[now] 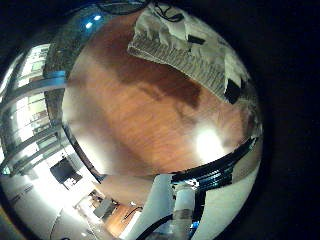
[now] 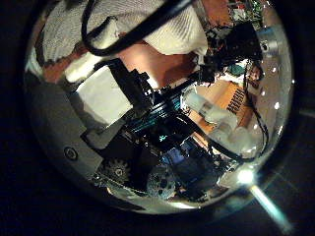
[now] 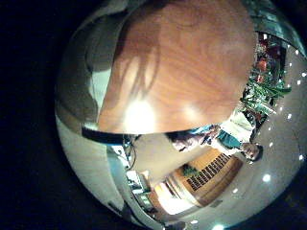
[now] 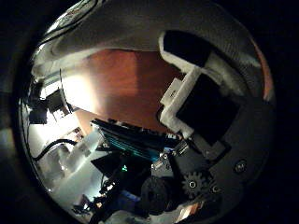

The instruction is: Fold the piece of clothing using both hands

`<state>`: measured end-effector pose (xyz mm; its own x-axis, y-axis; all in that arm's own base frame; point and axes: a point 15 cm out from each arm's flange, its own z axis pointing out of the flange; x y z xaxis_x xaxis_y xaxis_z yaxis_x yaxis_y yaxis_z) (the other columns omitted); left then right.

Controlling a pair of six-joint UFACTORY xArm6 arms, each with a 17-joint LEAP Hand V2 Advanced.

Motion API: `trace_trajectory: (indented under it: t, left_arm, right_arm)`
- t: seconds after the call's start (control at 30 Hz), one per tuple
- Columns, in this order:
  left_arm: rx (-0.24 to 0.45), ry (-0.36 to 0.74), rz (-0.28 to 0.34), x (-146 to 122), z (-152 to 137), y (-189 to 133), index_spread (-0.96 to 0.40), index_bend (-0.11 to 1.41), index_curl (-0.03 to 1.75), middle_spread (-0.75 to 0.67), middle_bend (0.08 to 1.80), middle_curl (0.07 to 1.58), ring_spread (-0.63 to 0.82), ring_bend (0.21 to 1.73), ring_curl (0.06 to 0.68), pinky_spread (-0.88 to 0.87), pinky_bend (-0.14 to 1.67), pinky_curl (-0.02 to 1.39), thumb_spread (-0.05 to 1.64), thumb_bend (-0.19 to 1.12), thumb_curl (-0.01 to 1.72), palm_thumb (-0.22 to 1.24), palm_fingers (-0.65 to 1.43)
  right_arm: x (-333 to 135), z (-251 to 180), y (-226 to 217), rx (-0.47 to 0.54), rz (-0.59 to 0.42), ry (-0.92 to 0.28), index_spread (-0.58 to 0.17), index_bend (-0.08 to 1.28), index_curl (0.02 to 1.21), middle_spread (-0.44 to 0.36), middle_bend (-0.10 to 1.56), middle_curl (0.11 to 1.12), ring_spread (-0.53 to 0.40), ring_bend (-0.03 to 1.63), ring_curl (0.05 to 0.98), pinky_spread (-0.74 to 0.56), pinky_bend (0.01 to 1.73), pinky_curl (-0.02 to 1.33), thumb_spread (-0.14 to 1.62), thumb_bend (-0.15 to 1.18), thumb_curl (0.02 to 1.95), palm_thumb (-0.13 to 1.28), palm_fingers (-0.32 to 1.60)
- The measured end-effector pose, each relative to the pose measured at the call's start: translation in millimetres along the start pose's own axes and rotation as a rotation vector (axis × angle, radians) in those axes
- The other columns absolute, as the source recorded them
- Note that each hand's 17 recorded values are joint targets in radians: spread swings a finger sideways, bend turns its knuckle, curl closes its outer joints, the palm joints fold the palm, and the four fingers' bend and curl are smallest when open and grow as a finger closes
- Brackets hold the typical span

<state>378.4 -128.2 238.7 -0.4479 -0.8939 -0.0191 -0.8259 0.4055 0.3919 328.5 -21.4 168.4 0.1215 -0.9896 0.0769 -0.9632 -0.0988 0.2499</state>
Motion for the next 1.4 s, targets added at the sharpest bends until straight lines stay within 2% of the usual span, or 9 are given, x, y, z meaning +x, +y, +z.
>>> trace_trajectory:
  t: [0.13, 0.3, 0.57, 0.8, 0.97, 1.1, 1.27, 1.4]
  left_arm:
    - [-0.002, 0.023, 0.014, -5, 2, 7, -0.65, 0.54, 1.06, -0.52, 0.99, 0.82, -0.53, 0.93, 0.5, -0.52, 0.39, 0.41, 1.13, -0.02, 0.52, 0.7, 0.8]
    - [-0.008, 0.048, 0.036, -5, 1, 23, -0.65, 0.54, 1.07, -0.52, 1.0, 0.82, -0.53, 0.92, 0.501, -0.49, 0.37, 0.42, 1.14, -0.01, 0.52, 0.7, 0.79]
    - [-0.049, 0.106, 0.069, -7, -9, 65, -0.65, 0.55, 1.07, -0.51, 1.01, 0.82, -0.53, 0.9, 0.503, -0.45, 0.34, 0.44, 1.14, -0.02, 0.52, 0.69, 0.77]
    - [-0.074, 0.157, 0.087, -16, -19, 101, -0.65, 0.56, 1.08, -0.52, 1.02, 0.82, -0.53, 0.88, 0.503, -0.41, 0.3, 0.45, 1.15, -0.02, 0.51, 0.68, 0.74]
    - [-0.056, 0.183, 0.06, -26, -24, 108, -0.65, 0.56, 1.07, -0.51, 1.02, 0.82, -0.52, 0.86, 0.501, -0.39, 0.28, 0.46, 1.16, -0.01, 0.51, 0.68, 0.74]
    - [-0.038, 0.198, 0.022, -41, -27, 109, -0.65, 0.56, 1.07, -0.51, 1.02, 0.82, -0.52, 0.86, 0.504, -0.37, 0.27, 0.46, 1.16, -0.02, 0.5, 0.68, 0.74]
    - [-0.037, 0.222, -0.04, -64, -21, 113, -0.64, 0.56, 1.07, -0.51, 1.03, 0.81, -0.52, 0.85, 0.504, -0.35, 0.24, 0.47, 1.16, -0.02, 0.5, 0.67, 0.73]
    - [-0.051, 0.24, -0.081, -80, -9, 112, -0.64, 0.57, 1.07, -0.51, 1.03, 0.81, -0.53, 0.85, 0.506, -0.32, 0.22, 0.47, 1.16, -0.01, 0.5, 0.67, 0.73]
  right_arm:
    - [3, -22, 4, 0.047, 0.001, 0.005, -0.392, 0.84, 0.68, -0.219, 1.04, 0.77, -0.243, 1.26, 0.563, -0.23, 1.27, 0.53, 1.26, 0.13, 0.43, 0.9, 1.2]
    - [4, -44, 34, -0.013, 0.002, 0.004, -0.372, 0.95, 0.77, -0.204, 1.15, 0.83, -0.237, 1.34, 0.62, -0.21, 1.35, 0.61, 1.26, 0.11, 0.47, 0.93, 1.11]
    - [5, -94, 66, -0.084, -0.044, -0.012, -0.344, 1.01, 0.85, -0.188, 1.21, 0.86, -0.228, 1.38, 0.675, -0.2, 1.38, 0.7, 1.26, 0.07, 0.52, 0.95, 1.05]
    - [-1, -144, 78, -0.017, -0.07, 0.0, -0.329, 1.01, 0.88, -0.18, 1.23, 0.88, -0.223, 1.39, 0.701, -0.2, 1.37, 0.76, 1.26, 0.04, 0.56, 0.96, 1.03]
    - [-10, -180, 57, 0.057, -0.092, 0.008, -0.327, 1.01, 0.9, -0.176, 1.23, 0.88, -0.222, 1.39, 0.713, -0.2, 1.35, 0.79, 1.26, 0.02, 0.58, 0.97, 1.03]
    - [-32, -205, 22, 0.092, -0.14, -0.01, -0.328, 1.0, 0.91, -0.174, 1.23, 0.88, -0.221, 1.38, 0.72, -0.2, 1.34, 0.82, 1.26, 0.01, 0.6, 0.98, 1.03]
    - [-61, -221, -34, 0.096, -0.189, -0.026, -0.33, 0.99, 0.92, -0.172, 1.23, 0.88, -0.221, 1.39, 0.728, -0.2, 1.32, 0.85, 1.25, -0.01, 0.61, 0.98, 1.03]
    - [-85, -213, -82, 0.069, -0.229, -0.028, -0.328, 0.99, 0.93, -0.179, 1.22, 0.88, -0.222, 1.38, 0.735, -0.2, 1.3, 0.87, 1.26, -0.01, 0.62, 0.98, 1.03]
